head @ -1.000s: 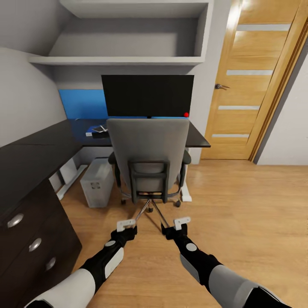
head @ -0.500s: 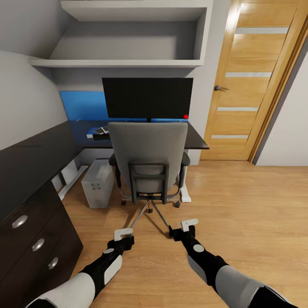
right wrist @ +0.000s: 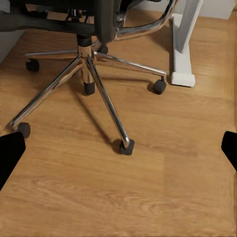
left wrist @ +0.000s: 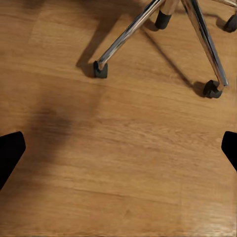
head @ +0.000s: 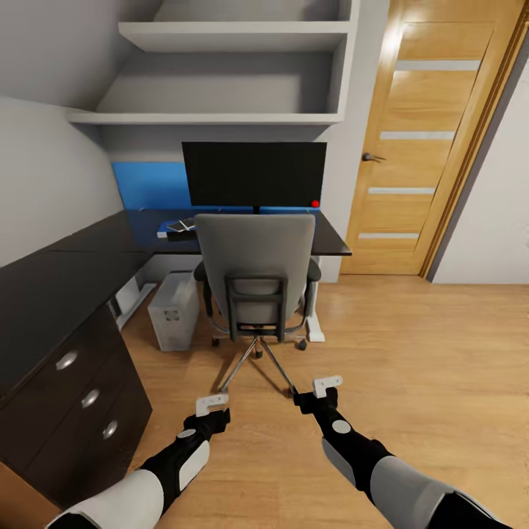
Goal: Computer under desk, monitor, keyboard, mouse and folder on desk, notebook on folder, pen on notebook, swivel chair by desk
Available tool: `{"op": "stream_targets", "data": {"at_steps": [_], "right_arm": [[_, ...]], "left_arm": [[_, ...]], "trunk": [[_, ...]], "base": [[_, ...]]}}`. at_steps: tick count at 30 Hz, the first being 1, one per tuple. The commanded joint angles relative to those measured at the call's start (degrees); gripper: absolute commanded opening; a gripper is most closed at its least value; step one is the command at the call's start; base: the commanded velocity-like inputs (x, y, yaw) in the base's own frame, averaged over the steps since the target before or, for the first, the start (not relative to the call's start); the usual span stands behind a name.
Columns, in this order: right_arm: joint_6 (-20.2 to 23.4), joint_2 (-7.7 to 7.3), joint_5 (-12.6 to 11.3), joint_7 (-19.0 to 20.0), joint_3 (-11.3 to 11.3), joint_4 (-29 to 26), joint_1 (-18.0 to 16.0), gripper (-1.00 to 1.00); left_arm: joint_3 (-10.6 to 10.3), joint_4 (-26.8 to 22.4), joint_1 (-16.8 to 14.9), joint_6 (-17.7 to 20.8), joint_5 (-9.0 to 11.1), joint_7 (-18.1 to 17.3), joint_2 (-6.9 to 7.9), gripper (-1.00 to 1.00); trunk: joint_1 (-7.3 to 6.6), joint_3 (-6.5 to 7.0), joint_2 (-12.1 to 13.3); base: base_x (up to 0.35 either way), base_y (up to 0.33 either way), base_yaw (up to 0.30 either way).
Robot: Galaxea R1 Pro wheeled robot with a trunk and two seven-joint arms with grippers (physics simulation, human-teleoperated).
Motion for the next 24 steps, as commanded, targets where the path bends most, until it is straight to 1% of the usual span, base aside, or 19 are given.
{"op": "stream_targets", "data": {"at_steps": [1, 2, 4, 5, 6, 8, 9, 10, 13, 15, 16, 17, 18, 21, 23, 24], "right_arm": [[-0.21, -0.01, -0.43, -0.42, 0.49, 0.5, -0.03, 1.0], [-0.21, -0.02, -0.65, -0.46, 0.46, 0.98, -0.02, 1.0], [-0.21, -0.04, -1.23, -0.48, 0.43, 1.46, -0.01, 1.0], [-0.21, -0.06, -2.26, -0.46, 0.41, 2.1, -0.01, 1.0], [-0.21, -0.07, -2.91, -0.45, 0.42, 2.53, -0.01, 1.0], [-0.32, -0.12, -5.8, -0.35, 0.44, 4.66, 0.0, 1.0], [-0.35, -0.13, -6.43, -0.33, 0.47, 5.16, 0.0, 1.0], [-0.48, -0.11, -8.31, -0.3, 0.52, 6.64, 0.0, 1.0], [-0.52, -0.14, -8.99, -0.35, 0.54, 7.23, 0.06, 1.0], [-2.44, -0.2, -9.2, -0.37, 0.51, 8.32, 1.93, 1.0], [-4.12, -0.31, -9.28, -0.37, 0.5, 9.18, 3.33, 1.0], [-8.15, -0.69, -9.54, -0.25, 0.52, 13.05, 7.26, 1.0], [-9.33, -0.76, -9.58, -0.22, 0.53, 14.18, 8.19, 1.0], [-11.57, -0.86, -9.63, -0.18, 0.5, 15.7, 10.18, 1.0], [-12.35, -0.94, -9.64, -0.17, 0.48, 16.14, 12.16, 1.0], [-12.46, -0.96, -9.64, -0.17, 0.47, 16.2, 12.61, 1.0]], "left_arm": [[-0.5, 2.06, -0.06, -0.31, 0.9, 0.33, 0.01, 1.0], [-0.49, 3.74, -0.08, -0.36, 1.65, 0.25, 0.0, 1.0], [-0.49, 5.18, -0.09, -0.4, 2.53, 0.18, -0.03, 1.0], [-0.5, 6.38, -0.1, -0.41, 3.22, 0.13, -0.05, 1.0], [-0.5, 6.99, -0.11, -0.43, 3.48, 0.11, -0.05, 1.0], [-0.5, 9.86, -0.11, -0.43, 4.08, 0.07, -0.21, 1.0], [-0.5, 10.62, -0.11, -0.4, 4.17, 0.05, -0.23, 1.0], [-0.34, 13.41, -0.12, -0.38, 4.48, -0.06, -0.21, 1.0], [-0.17, 14.35, 0.11, -0.39, 4.61, -0.11, 0.06, 1.0], [-0.16, 14.57, 1.82, -0.45, 4.61, -0.04, 0.3, 1.0], [-0.16, 14.66, 3.11, -0.58, 4.6, -0.01, 0.42, 1.0], [-0.15, 14.77, 6.21, -3.22, 4.59, 0.11, 0.62, 1.0], [-0.15, 14.78, 7.2, -4.7, 4.59, 0.18, 0.65, 1.0], [-0.2, 14.8, 9.64, -7.82, 4.55, 0.27, 0.65, 1.0], [-0.2, 14.8, 10.86, -8.78, 4.54, 0.29, 0.64, 1.0], [-0.18, 14.8, 11.58, -9.15, 4.56, 0.3, 0.66, 1.0]], "trunk": [[-0.27, 0.22, 0.39], [-0.49, 0.48, 0.79], [-0.93, 0.97, 1.6], [-1.15, 1.18, 2.0], [-1.37, 1.39, 2.4], [-1.81, 1.78, 3.2], [-2.03, 1.97, 3.6], [-2.25, 2.15, 4.0], [-2.91, 2.69, 5.21], [-3.34, 3.05, 6.01], [-3.56, 3.23, 6.41], [-3.78, 3.41, 6.81], [-4.0, 3.59, 7.21], [-4.66, 4.13, 8.41], [-5.1, 4.49, 9.22], [-5.32, 4.67, 9.62]], "base": [[-0.341, 0.0, 0.0], [-0.341, 0.0, 0.0], [-0.341, 0.0, 0.0], [-0.341, 0.0, 0.0], [-0.341, 0.0, 0.0], [-0.257, 0.0, 0.0], [-0.166, 0.0, 0.0], [-0.055, 0.0, 0.0], [-0.025, 0.0, 0.0], [-0.01, 0.0, 0.0], [-0.006, 0.0, 0.0], [-0.002, 0.0, 0.0], [0.0, 0.0, 0.0], [0.0, 0.0, 0.0], [0.0, 0.0, 0.0], [0.0, 0.0, 0.0]]}}
